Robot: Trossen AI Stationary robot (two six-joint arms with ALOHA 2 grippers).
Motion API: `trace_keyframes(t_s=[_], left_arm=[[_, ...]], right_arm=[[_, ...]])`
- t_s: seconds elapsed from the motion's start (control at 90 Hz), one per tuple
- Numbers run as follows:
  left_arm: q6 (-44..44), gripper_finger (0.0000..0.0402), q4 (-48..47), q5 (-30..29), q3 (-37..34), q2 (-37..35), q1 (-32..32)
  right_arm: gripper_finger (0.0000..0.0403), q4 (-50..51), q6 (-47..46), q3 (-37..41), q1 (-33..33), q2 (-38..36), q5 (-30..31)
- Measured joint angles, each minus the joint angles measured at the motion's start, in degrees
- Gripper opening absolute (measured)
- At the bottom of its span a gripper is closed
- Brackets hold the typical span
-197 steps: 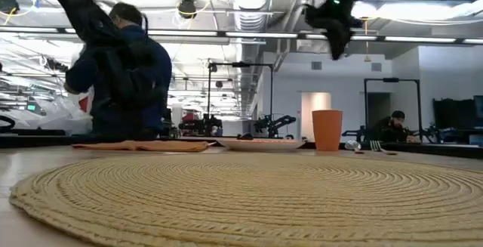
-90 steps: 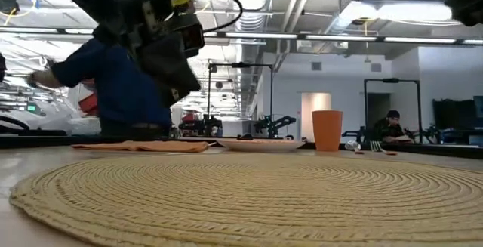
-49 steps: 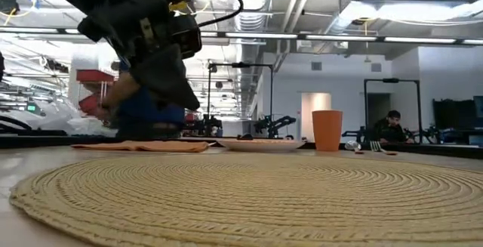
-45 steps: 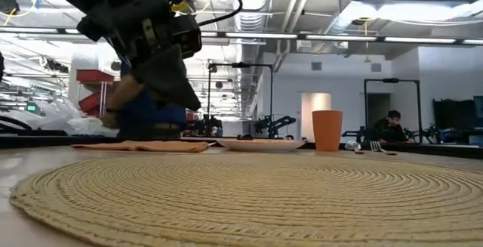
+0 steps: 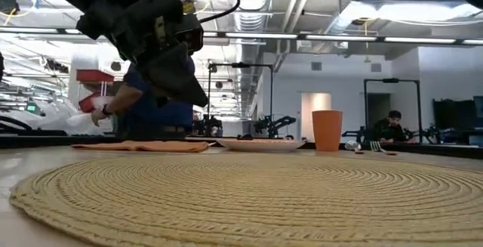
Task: Set table place
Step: Put the orange knife on the brown placemat
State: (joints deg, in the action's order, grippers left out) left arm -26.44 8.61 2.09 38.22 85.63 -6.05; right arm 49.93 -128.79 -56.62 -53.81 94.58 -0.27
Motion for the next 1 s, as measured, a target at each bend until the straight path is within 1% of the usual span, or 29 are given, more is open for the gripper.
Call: trace_keyframes(t_s=[0.133, 0.211, 0.256, 0.4, 0.622, 0.722, 0.8, 0.9, 1.0], left_arm=[[0.92, 0.0, 1.67, 0.21, 0.04, 2.9, -1.4], [0.34, 0.0, 4.65, 1.53, 0.73, 6.2, -2.34], [1.11, 0.0, 4.64, 3.03, 1.61, 8.42, -2.78], [3.58, 0.0, -1.66, 5.09, 7.54, 14.46, -3.71], [13.48, 0.0, -17.79, 5.16, 16.81, 19.77, -3.25], [16.38, 0.0, -22.88, 5.0, 19.65, 21.74, -3.21], [17.19, 0.0, -24.11, 4.29, 20.74, 22.46, -3.21], [16.08, 0.0, -24.12, 3.91, 20.97, 22.79, -3.19], [15.57, 0.0, -24.23, 3.85, 20.92, 22.84, -3.17]], right_arm=[[0.0139, 0.68, -0.16, 0.07, 0.43, 1.64, -0.72], [0.0135, 0.49, -0.16, 0.02, 0.76, 2.06, -0.77], [0.0133, 0.52, -0.18, 0.04, 0.76, 2.23, -0.76], [0.0128, 0.39, -0.16, 0.04, 1.08, 2.19, -0.83], [0.0127, 0.11, -0.34, 0.04, 1.43, 2.19, -0.87], [0.0127, 0.09, -0.35, 0.04, 1.52, 2.17, -0.92], [0.0127, 0.3, -0.47, 0.04, 1.59, 2.18, -1.01], [0.0127, 0.79, -0.59, 0.04, 1.74, 2.41, -1.49], [0.0127, 0.19, -0.6, 0.51, 1.96, 3.9, -3.12]])
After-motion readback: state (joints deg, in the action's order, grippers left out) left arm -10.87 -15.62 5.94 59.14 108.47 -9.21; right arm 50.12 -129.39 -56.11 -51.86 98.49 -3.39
